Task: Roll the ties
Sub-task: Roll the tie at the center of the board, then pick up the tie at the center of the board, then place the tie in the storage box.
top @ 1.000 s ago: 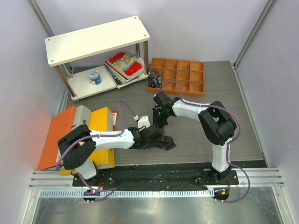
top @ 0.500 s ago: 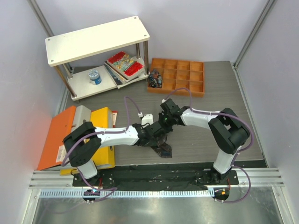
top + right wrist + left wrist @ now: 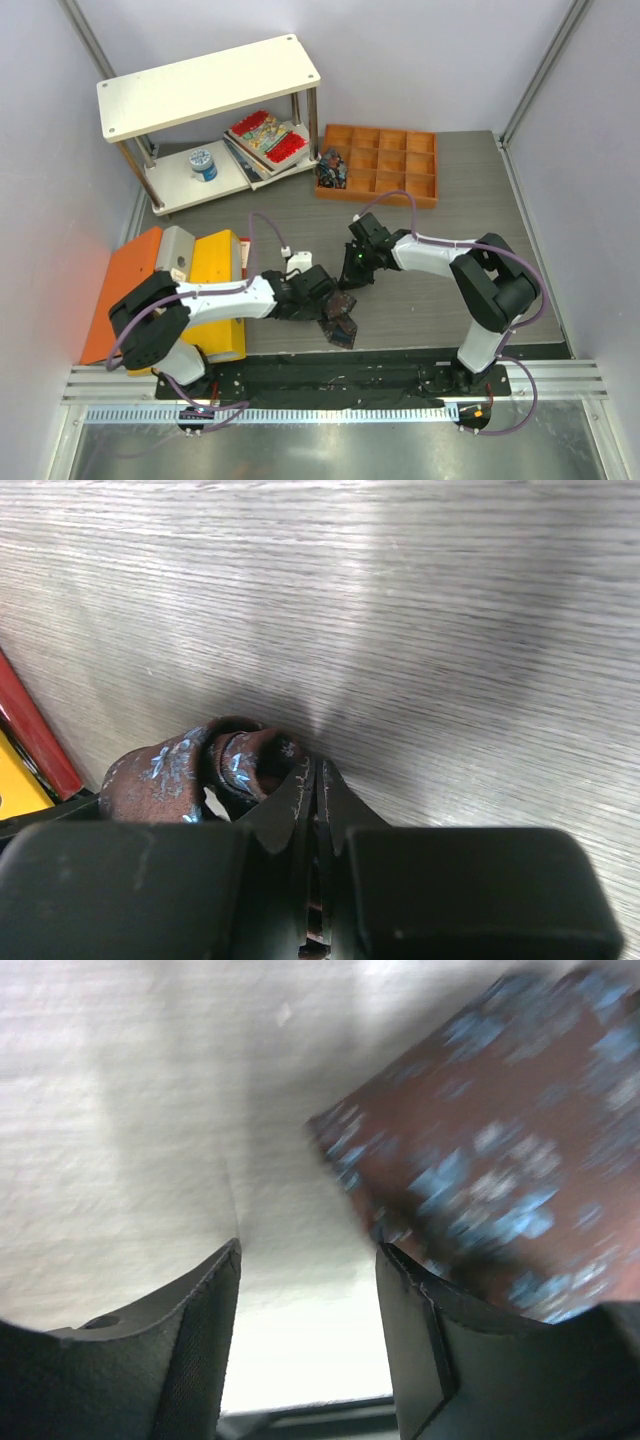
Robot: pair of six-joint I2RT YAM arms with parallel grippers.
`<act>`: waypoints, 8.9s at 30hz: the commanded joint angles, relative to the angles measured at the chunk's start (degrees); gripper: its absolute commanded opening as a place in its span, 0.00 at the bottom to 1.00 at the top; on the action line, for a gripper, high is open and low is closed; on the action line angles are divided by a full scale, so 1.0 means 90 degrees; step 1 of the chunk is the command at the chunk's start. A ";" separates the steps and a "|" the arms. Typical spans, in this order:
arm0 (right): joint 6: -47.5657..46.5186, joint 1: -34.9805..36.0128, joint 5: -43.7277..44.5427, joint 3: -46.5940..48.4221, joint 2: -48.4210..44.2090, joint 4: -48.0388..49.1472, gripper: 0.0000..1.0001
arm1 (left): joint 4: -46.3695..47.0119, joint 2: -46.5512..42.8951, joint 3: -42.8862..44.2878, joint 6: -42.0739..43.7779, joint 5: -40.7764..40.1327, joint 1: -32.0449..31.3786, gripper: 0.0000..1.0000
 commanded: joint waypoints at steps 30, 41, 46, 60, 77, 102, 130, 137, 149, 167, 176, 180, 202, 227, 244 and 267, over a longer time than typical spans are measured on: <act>0.0371 -0.0301 0.0107 -0.1038 -0.1288 0.0355 0.04 | 0.3758 -0.2026 -0.2380 -0.1544 0.0232 -0.0073 0.81; 0.0410 -0.0282 -0.0001 -0.1078 -0.1063 0.0648 0.02 | 0.3672 -0.2652 -0.2683 -0.1594 0.0203 -0.0083 0.81; 0.0381 -0.0272 0.0009 -0.1097 -0.1073 0.0638 0.02 | 0.3690 -0.2662 -0.2693 -0.1643 0.0095 -0.0083 0.81; 0.0869 -0.0077 0.0136 -0.1488 -0.1122 0.1341 0.01 | 0.4608 -0.1627 -0.2859 -0.2287 -0.0335 -0.0171 0.80; 0.1143 0.0138 0.0097 -0.1654 -0.0800 0.1810 0.01 | 0.5086 -0.0945 -0.2839 -0.2609 -0.0677 -0.0259 0.73; 0.1124 0.0119 0.0155 -0.1723 -0.1199 0.1579 0.01 | 0.4131 -0.0756 -0.1717 -0.1702 -0.1106 -0.0327 0.00; 0.0566 -0.1415 0.2011 -0.1332 -0.5223 -0.1949 0.04 | 0.2343 0.0831 0.3503 0.1384 -0.1223 0.1401 0.00; 0.0576 -0.1415 0.2060 -0.1147 -0.5780 -0.2486 0.04 | 0.1855 0.2201 0.5586 0.1726 -0.1243 0.1655 0.00; 0.0605 -0.1415 0.2284 -0.1009 -0.6317 -0.3082 0.04 | 0.1063 0.3509 0.7405 0.2010 -0.1449 0.1938 0.00; 0.0771 -0.1415 0.2812 -0.0277 -0.7616 -0.4575 0.03 | 0.1064 0.5668 0.9454 0.1785 -0.0618 0.2339 0.00; 0.0850 -0.1424 0.2831 -0.0228 -0.7870 -0.4830 0.03 | 0.1669 0.6185 0.9836 0.1853 -0.0735 0.2368 0.00; 0.0869 -0.1415 0.2831 -0.0267 -0.7899 -0.4830 0.03 | 0.1776 0.6430 1.0178 0.1941 -0.0697 0.2368 0.00; 0.1016 -0.1424 0.2675 -0.0384 -0.8036 -0.4762 0.02 | 0.2411 0.6332 1.0110 0.1522 -0.0745 0.2495 0.00; 0.1055 -0.1424 0.2587 -0.0648 -0.8173 -0.4625 0.02 | 0.3896 0.5112 0.7044 0.2184 -0.1242 0.2155 0.00; 0.0948 -0.1415 0.2548 -0.0707 -0.8183 -0.4547 0.02 | 0.2675 0.6000 0.8019 0.3093 -0.2366 0.1665 0.00; 0.0898 -0.1424 0.2314 -0.0843 -0.7918 -0.4069 0.02 | -0.0059 0.6587 0.9495 0.2801 -0.1605 0.1743 0.17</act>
